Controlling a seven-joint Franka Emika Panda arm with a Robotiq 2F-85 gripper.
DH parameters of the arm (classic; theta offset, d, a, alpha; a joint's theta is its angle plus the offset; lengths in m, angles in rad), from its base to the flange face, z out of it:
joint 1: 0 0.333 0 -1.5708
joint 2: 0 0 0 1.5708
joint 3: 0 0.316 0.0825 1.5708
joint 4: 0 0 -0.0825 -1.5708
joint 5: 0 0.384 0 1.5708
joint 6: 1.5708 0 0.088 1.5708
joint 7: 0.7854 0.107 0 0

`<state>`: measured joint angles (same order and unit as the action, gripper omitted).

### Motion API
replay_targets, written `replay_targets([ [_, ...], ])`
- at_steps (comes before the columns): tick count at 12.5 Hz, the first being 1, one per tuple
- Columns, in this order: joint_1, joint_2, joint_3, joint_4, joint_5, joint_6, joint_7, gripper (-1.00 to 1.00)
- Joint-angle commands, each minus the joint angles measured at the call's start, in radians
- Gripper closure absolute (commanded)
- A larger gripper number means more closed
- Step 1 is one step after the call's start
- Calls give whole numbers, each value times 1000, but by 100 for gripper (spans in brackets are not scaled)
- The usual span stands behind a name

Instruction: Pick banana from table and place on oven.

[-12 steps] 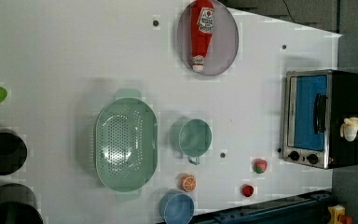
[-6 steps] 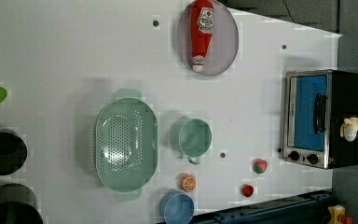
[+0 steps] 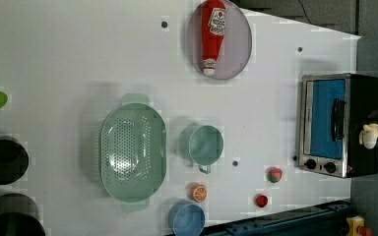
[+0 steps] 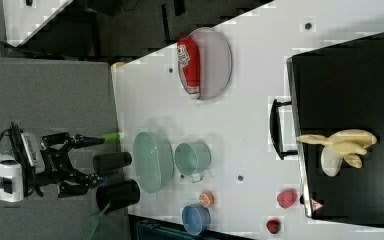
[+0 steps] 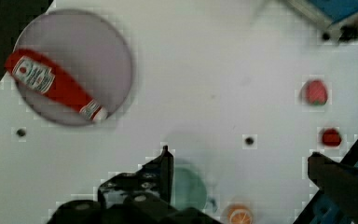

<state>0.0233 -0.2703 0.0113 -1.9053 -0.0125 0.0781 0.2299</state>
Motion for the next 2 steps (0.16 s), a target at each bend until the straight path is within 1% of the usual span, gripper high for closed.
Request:
replay_targets([
  [1,-32,-5,-9,-1,-12,-3,37,-100],
  [2,-32,-5,-9,-1,-12,-3,37,-100],
])
